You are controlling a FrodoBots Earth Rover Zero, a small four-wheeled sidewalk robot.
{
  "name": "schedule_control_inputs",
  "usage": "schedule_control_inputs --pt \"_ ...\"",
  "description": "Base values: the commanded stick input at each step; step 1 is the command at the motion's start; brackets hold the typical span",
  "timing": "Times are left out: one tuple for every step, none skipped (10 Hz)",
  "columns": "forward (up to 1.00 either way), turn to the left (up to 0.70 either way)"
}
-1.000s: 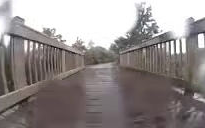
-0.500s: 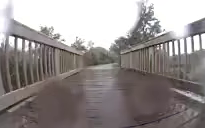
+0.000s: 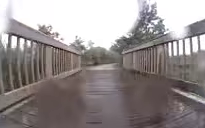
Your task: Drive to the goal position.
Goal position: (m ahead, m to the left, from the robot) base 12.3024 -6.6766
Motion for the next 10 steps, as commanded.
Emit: schedule_control_inputs --pt "0.85 0.00" --pt "0.85 0.00" --pt "0.85 0.00" --pt "0.85 0.00" --pt "0.85 0.00" --pt "0.85 0.00" --pt "0.85 0.00" --pt "0.85 0.00" --pt "0.85 0.00" --pt "0.85 0.00"
